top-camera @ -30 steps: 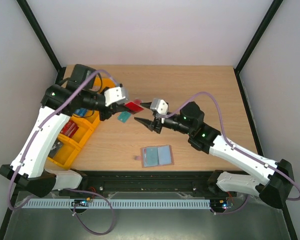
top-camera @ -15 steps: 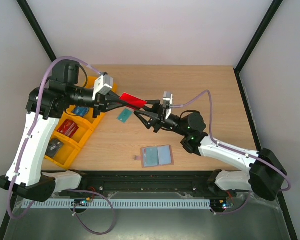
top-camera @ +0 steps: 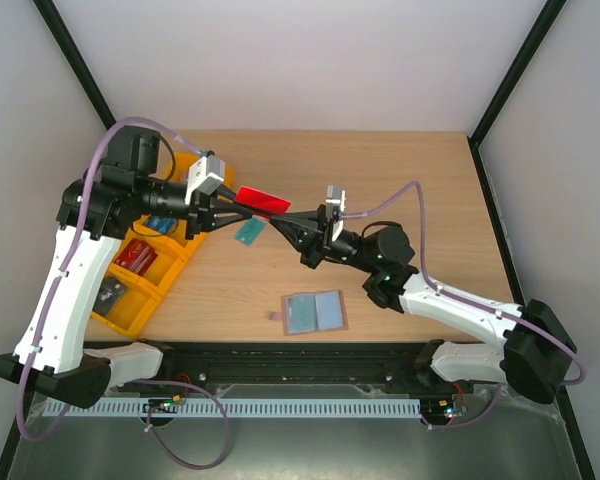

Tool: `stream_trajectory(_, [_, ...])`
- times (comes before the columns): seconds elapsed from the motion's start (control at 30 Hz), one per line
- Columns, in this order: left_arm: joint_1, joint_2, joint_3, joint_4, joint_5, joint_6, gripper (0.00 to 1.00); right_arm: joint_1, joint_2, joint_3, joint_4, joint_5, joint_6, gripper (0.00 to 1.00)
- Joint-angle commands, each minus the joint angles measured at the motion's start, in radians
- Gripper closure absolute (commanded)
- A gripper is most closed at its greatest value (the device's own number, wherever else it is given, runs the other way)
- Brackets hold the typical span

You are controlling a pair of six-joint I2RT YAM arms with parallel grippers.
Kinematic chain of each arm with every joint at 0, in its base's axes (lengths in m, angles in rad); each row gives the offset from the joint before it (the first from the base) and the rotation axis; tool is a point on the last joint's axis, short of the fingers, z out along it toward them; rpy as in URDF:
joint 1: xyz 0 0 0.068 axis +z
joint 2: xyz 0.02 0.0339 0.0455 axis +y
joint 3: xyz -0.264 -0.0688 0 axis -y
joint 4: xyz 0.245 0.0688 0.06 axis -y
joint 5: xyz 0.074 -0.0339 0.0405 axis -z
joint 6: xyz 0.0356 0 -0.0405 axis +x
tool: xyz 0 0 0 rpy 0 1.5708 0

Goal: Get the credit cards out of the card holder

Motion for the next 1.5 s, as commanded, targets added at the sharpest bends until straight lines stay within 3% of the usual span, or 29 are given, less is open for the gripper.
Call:
stream_trajectory(0.0, [0.008, -0.031, -0.045, -0.092, -0.045, 0.043, 0.71, -0.007, -0.09, 0.017, -0.137, 0.065, -0.178, 0.98])
stream_trajectory(0.07, [0.009, -0.037, -0.05, -0.105, -0.077, 0.061, 0.59, -0.006, -0.11, 0.045, -0.279, 0.067, -0.314, 0.98])
stream_trajectory(0.13, [0.008, -0.04, -0.04, -0.128, -0.119, 0.091, 0.38, -0.007, -0.119, 0.08, -0.426, 0.056, -0.421, 0.98])
stream_trajectory(0.37, [-0.01, -0.03, 0.043, -0.153, -0.405, 0.19, 0.22, 0.003, -0.06, 0.219, -0.865, 0.025, -0.702, 0.98])
stream_trajectory(0.57, [-0.095, 0.002, 0.05, -0.158, -0.602, 0.268, 0.23, 0.025, -0.006, 0.276, -0.903, 0.035, -0.738, 0.98])
stream_trajectory(0.63, [-0.114, 0.013, 0.055, -0.174, -0.633, 0.297, 0.28, 0.032, 0.001, 0.28, -0.898, 0.033, -0.742, 0.98])
stream_trajectory(0.77, [-0.134, 0.026, 0.053, -0.177, -0.665, 0.317, 0.48, 0.043, 0.009, 0.286, -0.903, 0.029, -0.75, 0.98])
stream_trajectory(0.93, [-0.161, 0.039, 0.034, -0.2, -0.659, 0.331, 0.54, 0.05, 0.009, 0.302, -0.914, 0.044, -0.752, 0.98])
stream_trajectory(1.1, [-0.161, 0.036, 0.021, -0.233, -0.629, 0.353, 0.51, 0.05, 0.008, 0.308, -0.926, 0.053, -0.768, 0.98])
stream_trajectory(1.2, [-0.167, 0.036, -0.003, -0.234, -0.624, 0.351, 0.64, 0.051, 0.007, 0.309, -0.928, 0.058, -0.775, 0.98])
stream_trajectory(1.33, [-0.169, 0.035, -0.026, -0.215, -0.636, 0.328, 0.97, 0.05, 0.003, 0.309, -0.925, 0.065, -0.777, 0.98])
stream_trajectory(1.4, [-0.169, 0.031, -0.026, -0.17, -0.666, 0.26, 0.98, 0.05, 0.002, 0.312, -0.929, 0.085, -0.771, 0.98])
stream_trajectory(1.47, [-0.167, 0.026, -0.039, -0.053, -0.784, 0.087, 0.98, 0.051, -0.003, 0.316, -0.94, 0.156, -0.765, 0.98])
